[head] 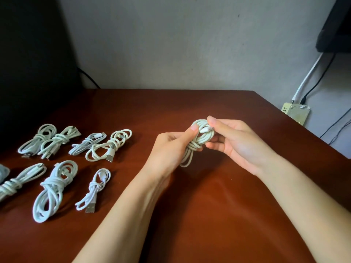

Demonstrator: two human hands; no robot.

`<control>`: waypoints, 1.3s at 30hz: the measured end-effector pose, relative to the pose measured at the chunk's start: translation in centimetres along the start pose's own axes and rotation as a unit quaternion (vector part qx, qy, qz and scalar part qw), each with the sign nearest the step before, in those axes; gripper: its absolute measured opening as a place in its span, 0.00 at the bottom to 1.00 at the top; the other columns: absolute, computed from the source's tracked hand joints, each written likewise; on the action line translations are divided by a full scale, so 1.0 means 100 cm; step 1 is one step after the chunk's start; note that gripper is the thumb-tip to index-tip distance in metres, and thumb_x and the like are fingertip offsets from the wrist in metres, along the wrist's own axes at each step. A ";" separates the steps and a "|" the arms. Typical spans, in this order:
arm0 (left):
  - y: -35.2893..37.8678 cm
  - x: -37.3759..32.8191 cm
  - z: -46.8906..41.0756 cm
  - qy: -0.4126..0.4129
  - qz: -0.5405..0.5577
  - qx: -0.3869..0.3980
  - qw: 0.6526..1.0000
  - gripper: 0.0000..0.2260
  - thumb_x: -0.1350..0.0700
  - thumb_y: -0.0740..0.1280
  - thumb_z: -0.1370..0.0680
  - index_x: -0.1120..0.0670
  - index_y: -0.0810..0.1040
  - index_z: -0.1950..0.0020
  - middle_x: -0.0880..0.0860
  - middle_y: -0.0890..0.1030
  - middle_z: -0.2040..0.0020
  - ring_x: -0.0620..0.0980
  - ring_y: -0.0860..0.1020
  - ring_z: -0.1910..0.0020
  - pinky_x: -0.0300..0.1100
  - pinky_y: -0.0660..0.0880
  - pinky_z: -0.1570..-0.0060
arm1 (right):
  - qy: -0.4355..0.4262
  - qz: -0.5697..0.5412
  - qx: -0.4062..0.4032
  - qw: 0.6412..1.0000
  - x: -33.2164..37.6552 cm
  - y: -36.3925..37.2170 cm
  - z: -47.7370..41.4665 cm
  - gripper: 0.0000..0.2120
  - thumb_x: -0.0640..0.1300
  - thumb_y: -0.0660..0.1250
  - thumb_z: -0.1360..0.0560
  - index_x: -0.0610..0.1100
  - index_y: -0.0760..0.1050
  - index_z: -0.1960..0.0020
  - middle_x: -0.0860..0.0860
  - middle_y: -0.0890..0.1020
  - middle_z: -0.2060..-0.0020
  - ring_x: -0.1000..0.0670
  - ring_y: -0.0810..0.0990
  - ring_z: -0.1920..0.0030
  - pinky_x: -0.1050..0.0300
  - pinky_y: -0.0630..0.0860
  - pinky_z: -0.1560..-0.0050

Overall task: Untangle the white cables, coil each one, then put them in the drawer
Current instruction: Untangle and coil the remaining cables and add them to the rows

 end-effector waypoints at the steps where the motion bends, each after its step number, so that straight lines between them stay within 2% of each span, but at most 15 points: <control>1: 0.000 0.000 0.000 0.002 0.001 0.001 1.000 0.21 0.44 0.66 0.23 0.62 0.84 0.62 0.74 0.77 0.54 0.53 0.70 0.61 0.45 0.64 0.58 | 0.000 0.001 0.000 1.000 0.000 0.001 0.000 0.15 0.50 0.63 0.29 0.40 0.81 0.52 0.48 0.84 0.61 0.55 0.81 0.61 0.65 0.77 0.62; 5: -0.002 0.003 -0.003 0.010 -0.005 -0.003 1.000 0.20 0.47 0.65 0.22 0.62 0.83 0.63 0.72 0.77 0.60 0.53 0.69 0.60 0.45 0.63 0.59 | 0.008 0.001 -0.014 1.000 -0.004 0.004 -0.001 0.13 0.47 0.62 0.23 0.39 0.81 0.50 0.47 0.84 0.60 0.55 0.81 0.60 0.65 0.77 0.61; 9: 0.001 0.007 -0.003 0.008 -0.027 -0.008 1.000 0.22 0.45 0.63 0.21 0.60 0.82 0.64 0.61 0.74 0.64 0.53 0.64 0.67 0.38 0.61 0.71 | -0.015 0.002 -0.062 0.998 -0.007 0.004 -0.002 0.10 0.45 0.63 0.22 0.43 0.79 0.45 0.48 0.83 0.59 0.54 0.82 0.60 0.64 0.77 0.62; 12: 0.002 0.008 -0.004 -0.013 -0.034 -0.008 0.999 0.23 0.44 0.62 0.21 0.61 0.82 0.64 0.61 0.73 0.63 0.54 0.63 0.66 0.39 0.59 0.73 | -0.079 0.122 -0.092 0.985 -0.009 0.003 -0.002 0.10 0.43 0.62 0.21 0.51 0.77 0.42 0.48 0.82 0.57 0.54 0.83 0.60 0.62 0.78 0.63; 15: -0.003 0.008 -0.007 -0.032 -0.016 -0.022 0.999 0.23 0.43 0.64 0.23 0.61 0.83 0.64 0.60 0.74 0.61 0.54 0.64 0.64 0.43 0.59 0.69 | -0.190 0.250 -0.101 0.944 -0.013 0.003 -0.003 0.11 0.42 0.60 0.20 0.52 0.79 0.46 0.51 0.80 0.51 0.53 0.81 0.54 0.62 0.79 0.63; 18: -0.007 0.007 -0.007 -0.033 -0.019 -0.032 0.999 0.21 0.43 0.65 0.23 0.60 0.83 0.63 0.59 0.75 0.61 0.53 0.65 0.63 0.44 0.59 0.66 | -0.281 0.337 -0.090 0.894 -0.015 0.001 -0.002 0.09 0.43 0.65 0.23 0.49 0.80 0.46 0.55 0.79 0.49 0.56 0.78 0.48 0.67 0.76 0.57; 20: -0.006 0.007 -0.007 -0.030 -0.026 -0.033 0.999 0.21 0.44 0.64 0.22 0.60 0.84 0.62 0.59 0.76 0.62 0.53 0.68 0.62 0.45 0.62 0.62 | -0.346 0.402 -0.092 0.843 -0.015 -0.002 -0.002 0.09 0.42 0.70 0.27 0.46 0.81 0.47 0.53 0.80 0.51 0.58 0.78 0.49 0.70 0.73 0.56; 23: -0.004 0.006 -0.006 -0.024 -0.036 -0.043 0.998 0.19 0.46 0.64 0.21 0.59 0.84 0.61 0.55 0.81 0.64 0.49 0.75 0.61 0.43 0.66 0.58 | -0.402 0.437 -0.114 0.797 -0.015 -0.004 -0.003 0.08 0.42 0.74 0.30 0.42 0.84 0.51 0.50 0.83 0.55 0.56 0.80 0.53 0.64 0.77 0.54; 25: -0.003 0.005 -0.005 -0.020 -0.042 -0.050 0.998 0.19 0.47 0.63 0.21 0.60 0.84 0.61 0.53 0.81 0.66 0.45 0.73 0.65 0.41 0.65 0.62 | -0.405 0.411 -0.129 0.806 -0.015 -0.002 -0.003 0.06 0.41 0.75 0.31 0.42 0.84 0.55 0.51 0.83 0.57 0.56 0.81 0.55 0.63 0.78 0.55; 27: -0.002 0.005 -0.004 -0.017 -0.052 -0.054 0.997 0.20 0.47 0.63 0.21 0.61 0.84 0.61 0.52 0.80 0.67 0.42 0.71 0.69 0.40 0.64 0.65 | -0.370 0.361 -0.130 0.846 -0.013 -0.002 -0.002 0.05 0.40 0.76 0.32 0.42 0.84 0.56 0.51 0.83 0.58 0.57 0.82 0.56 0.63 0.80 0.58; 29: -0.002 0.005 -0.004 -0.013 -0.062 -0.048 0.997 0.20 0.47 0.63 0.21 0.62 0.84 0.60 0.54 0.79 0.66 0.44 0.70 0.69 0.38 0.64 0.67 | -0.340 0.339 -0.119 0.869 -0.013 -0.004 -0.003 0.05 0.39 0.76 0.33 0.41 0.84 0.57 0.52 0.83 0.59 0.57 0.82 0.56 0.63 0.80 0.59; 30: -0.002 0.005 -0.004 -0.009 -0.068 -0.043 0.997 0.21 0.46 0.63 0.21 0.62 0.83 0.60 0.56 0.78 0.65 0.46 0.70 0.68 0.36 0.64 0.68 | -0.343 0.346 -0.111 0.866 -0.013 -0.005 -0.003 0.04 0.38 0.76 0.32 0.40 0.83 0.58 0.53 0.83 0.59 0.57 0.82 0.56 0.64 0.79 0.59; 32: -0.001 0.006 -0.003 0.005 -0.088 -0.044 0.995 0.21 0.46 0.63 0.21 0.62 0.82 0.61 0.57 0.77 0.65 0.49 0.69 0.66 0.36 0.63 0.69 | -0.376 0.385 -0.101 0.837 -0.013 -0.006 -0.005 0.05 0.41 0.74 0.31 0.39 0.81 0.61 0.53 0.81 0.59 0.56 0.80 0.56 0.62 0.77 0.58; 36: 0.001 0.006 -0.001 0.030 -0.108 -0.072 0.991 0.22 0.42 0.64 0.23 0.58 0.82 0.65 0.50 0.78 0.71 0.44 0.71 0.70 0.42 0.65 0.66 | -0.459 0.490 -0.091 0.736 -0.009 -0.004 -0.001 0.10 0.44 0.71 0.27 0.38 0.78 0.63 0.51 0.80 0.58 0.54 0.75 0.53 0.53 0.75 0.62; 39: 0.002 0.004 0.000 0.034 -0.086 -0.088 0.992 0.23 0.40 0.67 0.26 0.57 0.79 0.71 0.46 0.72 0.79 0.41 0.66 0.79 0.39 0.61 0.70 | -0.506 0.554 -0.076 0.657 -0.003 0.001 0.005 0.10 0.42 0.70 0.27 0.37 0.77 0.63 0.48 0.81 0.59 0.51 0.76 0.52 0.57 0.75 0.66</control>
Point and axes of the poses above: each hand's wrist, its own z-axis away from the middle knuckle, its own y-axis out of the palm, x = y × z, the point moved 1 cm from there along -z, towards the middle knuckle
